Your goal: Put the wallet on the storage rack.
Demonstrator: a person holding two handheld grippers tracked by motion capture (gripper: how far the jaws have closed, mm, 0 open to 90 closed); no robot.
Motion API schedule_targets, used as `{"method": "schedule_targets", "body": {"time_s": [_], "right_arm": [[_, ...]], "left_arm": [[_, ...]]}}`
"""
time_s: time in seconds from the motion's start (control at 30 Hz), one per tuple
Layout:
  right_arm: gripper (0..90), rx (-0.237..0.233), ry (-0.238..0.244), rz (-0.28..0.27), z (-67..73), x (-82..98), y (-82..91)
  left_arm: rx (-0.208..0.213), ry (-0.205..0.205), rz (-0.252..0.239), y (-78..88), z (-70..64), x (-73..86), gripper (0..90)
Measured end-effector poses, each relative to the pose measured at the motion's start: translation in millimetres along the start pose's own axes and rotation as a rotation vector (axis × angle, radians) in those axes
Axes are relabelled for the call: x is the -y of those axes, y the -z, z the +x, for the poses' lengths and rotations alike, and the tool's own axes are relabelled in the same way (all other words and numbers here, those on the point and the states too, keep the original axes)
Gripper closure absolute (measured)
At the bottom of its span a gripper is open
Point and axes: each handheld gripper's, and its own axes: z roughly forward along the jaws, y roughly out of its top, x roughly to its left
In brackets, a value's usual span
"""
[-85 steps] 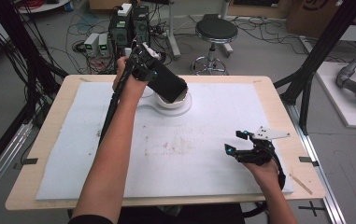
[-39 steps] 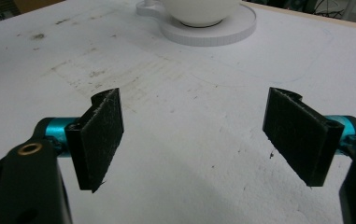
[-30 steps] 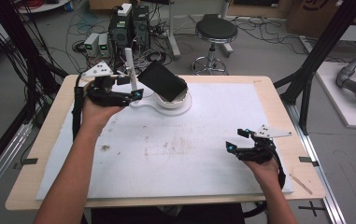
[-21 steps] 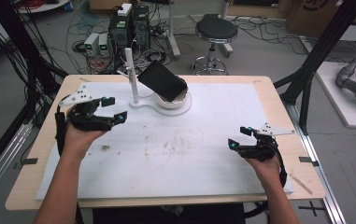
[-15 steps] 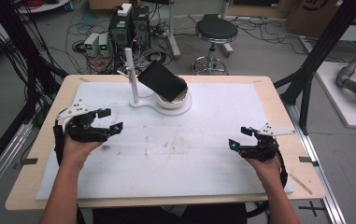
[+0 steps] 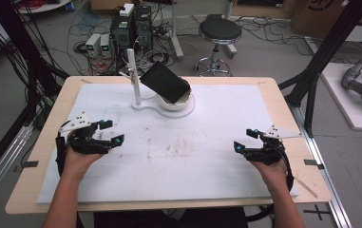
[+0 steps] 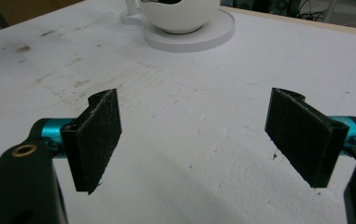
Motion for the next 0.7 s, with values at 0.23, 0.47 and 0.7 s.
{"method": "schedule_targets", "body": {"time_s": [0.23,0.47,0.7], "right_arm": [[19.2,0.008,0.002,0.003,1.2,0.1,-1.1],[19.2,-0.001,-0.002,0.002,1.1,0.1,-1.7],[19.2,-0.005,-0.002,0.001,1.0,-0.2,-2.6]], "left_arm": [[0.003,-0.011,0.036,-9.0,-5.0,4.3,16.0],[-0.002,-0.009,0.044,-10.9,-6.0,5.0,16.0],[-0.007,-0.003,0.049,-11.3,-5.7,6.6,16.0]]}}
